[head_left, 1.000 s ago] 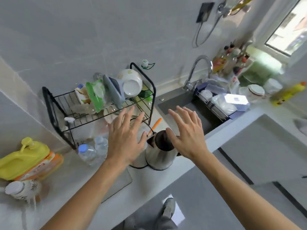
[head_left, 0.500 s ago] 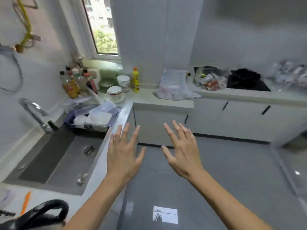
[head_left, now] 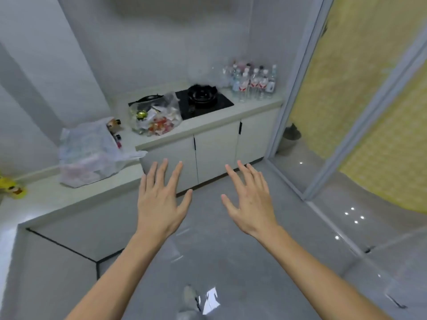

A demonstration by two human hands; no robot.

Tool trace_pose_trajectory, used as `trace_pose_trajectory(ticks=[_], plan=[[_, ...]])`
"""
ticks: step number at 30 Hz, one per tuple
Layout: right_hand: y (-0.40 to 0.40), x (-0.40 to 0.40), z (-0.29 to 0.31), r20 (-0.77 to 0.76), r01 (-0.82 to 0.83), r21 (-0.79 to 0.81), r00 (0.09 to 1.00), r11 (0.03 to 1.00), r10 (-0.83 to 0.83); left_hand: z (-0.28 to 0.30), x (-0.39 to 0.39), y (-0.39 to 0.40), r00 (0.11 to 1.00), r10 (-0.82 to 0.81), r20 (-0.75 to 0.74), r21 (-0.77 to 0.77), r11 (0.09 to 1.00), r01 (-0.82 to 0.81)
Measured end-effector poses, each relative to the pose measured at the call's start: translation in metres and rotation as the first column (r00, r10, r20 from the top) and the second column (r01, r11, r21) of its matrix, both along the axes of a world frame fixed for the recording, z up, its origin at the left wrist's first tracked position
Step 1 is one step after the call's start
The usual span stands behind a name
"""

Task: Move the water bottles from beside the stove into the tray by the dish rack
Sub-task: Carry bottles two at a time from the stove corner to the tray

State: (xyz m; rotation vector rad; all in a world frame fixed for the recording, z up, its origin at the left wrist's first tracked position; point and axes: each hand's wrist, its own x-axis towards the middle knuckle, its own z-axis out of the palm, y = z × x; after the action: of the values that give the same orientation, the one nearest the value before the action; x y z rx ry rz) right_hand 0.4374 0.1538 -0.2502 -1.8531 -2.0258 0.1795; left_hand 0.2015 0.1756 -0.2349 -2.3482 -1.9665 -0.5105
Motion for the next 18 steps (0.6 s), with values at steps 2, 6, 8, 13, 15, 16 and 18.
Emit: trace_pose_trajectory(ticks=[2, 6, 8, 13, 15, 16, 18], plan=[[0.035, 0.019, -0.004, -0.003, 0.026, -0.001, 1.000, 1.000, -0.026, -0.002, 0.016, 0.043, 1.000, -0.026, 0.008, -0.011, 1.000, 0.026], [0.124, 0.049, -0.009, 0.003, 0.069, 0.026, 0.998, 0.997, -0.069, -0.010, 0.051, 0.139, 0.996, -0.084, 0.030, -0.011, 0.996, 0.084], [0.171, 0.063, -0.010, 0.020, 0.089, 0.027, 0.996, 0.996, -0.090, -0.014, 0.068, 0.190, 0.993, -0.109, 0.047, -0.018, 0.994, 0.110], [0.277, 0.097, -0.006, -0.008, 0.128, 0.016, 0.992, 0.992, -0.128, -0.009, 0.111, 0.305, 0.983, -0.179, 0.053, -0.033, 0.983, 0.181], [0.313, 0.115, -0.005, -0.033, 0.148, 0.015, 0.989, 0.989, -0.147, -0.004, 0.131, 0.349, 0.976, -0.217, 0.034, -0.044, 0.975, 0.219], [0.328, 0.123, -0.006, -0.047, 0.161, 0.011, 0.986, 0.987, -0.160, -0.003, 0.141, 0.369, 0.972, -0.232, 0.033, -0.048, 0.971, 0.234], [0.355, 0.140, -0.007, -0.067, 0.182, -0.009, 0.981, 0.983, -0.182, -0.001, 0.164, 0.406, 0.966, -0.252, 0.051, -0.026, 0.967, 0.254]])
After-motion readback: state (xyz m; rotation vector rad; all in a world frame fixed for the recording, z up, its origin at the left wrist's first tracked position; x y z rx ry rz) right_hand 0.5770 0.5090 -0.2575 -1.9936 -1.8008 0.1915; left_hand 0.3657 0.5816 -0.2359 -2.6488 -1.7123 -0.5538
